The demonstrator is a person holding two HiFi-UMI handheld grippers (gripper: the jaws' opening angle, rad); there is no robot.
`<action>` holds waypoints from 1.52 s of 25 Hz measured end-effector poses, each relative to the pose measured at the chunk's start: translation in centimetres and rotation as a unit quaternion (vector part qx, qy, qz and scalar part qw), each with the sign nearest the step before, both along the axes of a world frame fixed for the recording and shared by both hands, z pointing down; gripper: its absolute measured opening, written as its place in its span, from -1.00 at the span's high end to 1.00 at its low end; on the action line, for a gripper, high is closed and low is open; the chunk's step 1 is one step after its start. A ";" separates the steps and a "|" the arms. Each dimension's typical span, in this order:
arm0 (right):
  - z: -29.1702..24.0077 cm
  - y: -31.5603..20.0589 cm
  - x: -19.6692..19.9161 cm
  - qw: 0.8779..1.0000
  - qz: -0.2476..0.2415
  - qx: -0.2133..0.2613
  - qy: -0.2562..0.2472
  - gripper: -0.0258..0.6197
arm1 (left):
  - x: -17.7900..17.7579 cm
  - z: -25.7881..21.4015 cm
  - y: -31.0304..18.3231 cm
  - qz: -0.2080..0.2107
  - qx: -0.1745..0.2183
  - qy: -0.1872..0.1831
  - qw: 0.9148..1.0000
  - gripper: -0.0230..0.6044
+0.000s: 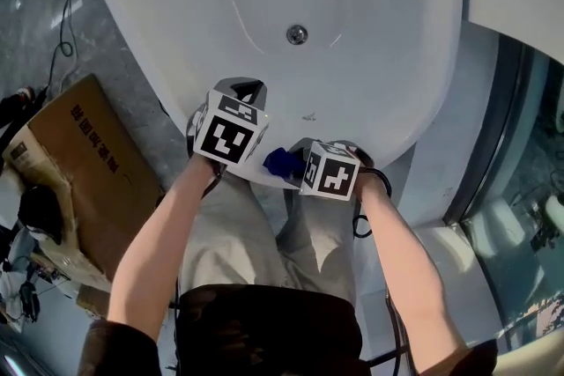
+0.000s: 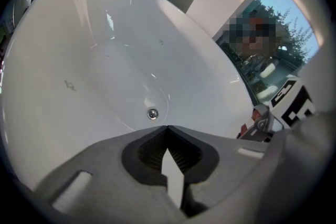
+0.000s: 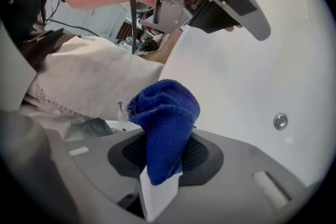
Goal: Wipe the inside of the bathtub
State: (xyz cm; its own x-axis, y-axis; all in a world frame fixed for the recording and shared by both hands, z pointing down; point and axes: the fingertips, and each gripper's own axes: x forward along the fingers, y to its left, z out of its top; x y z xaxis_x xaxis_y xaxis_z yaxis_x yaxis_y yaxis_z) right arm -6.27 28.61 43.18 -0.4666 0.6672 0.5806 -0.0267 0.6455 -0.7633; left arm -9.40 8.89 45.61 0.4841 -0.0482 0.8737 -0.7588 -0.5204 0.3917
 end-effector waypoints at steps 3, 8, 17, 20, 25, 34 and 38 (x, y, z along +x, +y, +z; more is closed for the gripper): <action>-1.3 -0.8 -0.7 0.996 0.083 -0.019 0.012 0.51 | -0.6 -1.9 -0.4 -0.010 0.007 0.000 1.000 0.92; -5.0 -6.3 -1.5 0.969 0.247 -0.005 0.011 0.51 | -1.7 -6.1 -1.2 -0.028 0.008 -0.014 0.999 0.93; -16.6 -18.7 -1.5 0.906 0.409 0.110 -0.020 0.51 | -2.6 -18.6 -7.5 -0.080 0.096 0.006 0.992 0.92; -21.4 -22.7 -1.6 0.885 0.437 0.159 -0.030 0.51 | -3.1 -24.0 -10.9 -0.100 0.146 0.020 0.984 0.92; -28.3 -28.7 -0.3 0.848 0.474 0.236 -0.032 0.51 | -2.8 -32.2 -14.9 -0.120 0.217 0.028 0.968 0.92; -42.4 -35.2 -2.1 0.769 0.520 0.348 -0.131 0.51 | -4.3 -46.9 -16.1 -0.160 0.365 0.036 0.916 0.92; -47.7 -36.0 -2.9 0.747 0.513 0.389 -0.166 0.50 | -4.8 -51.4 -16.0 -0.183 0.406 0.057 0.894 0.92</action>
State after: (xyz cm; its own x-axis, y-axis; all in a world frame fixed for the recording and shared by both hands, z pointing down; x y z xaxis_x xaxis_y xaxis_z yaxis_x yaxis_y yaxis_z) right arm -9.16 -7.43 -4.52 -0.7048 -0.6196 0.3455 -0.7048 0.6671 -0.2413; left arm -14.20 -7.07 -5.74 0.3891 -0.8173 0.4250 -0.9159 -0.3926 0.0834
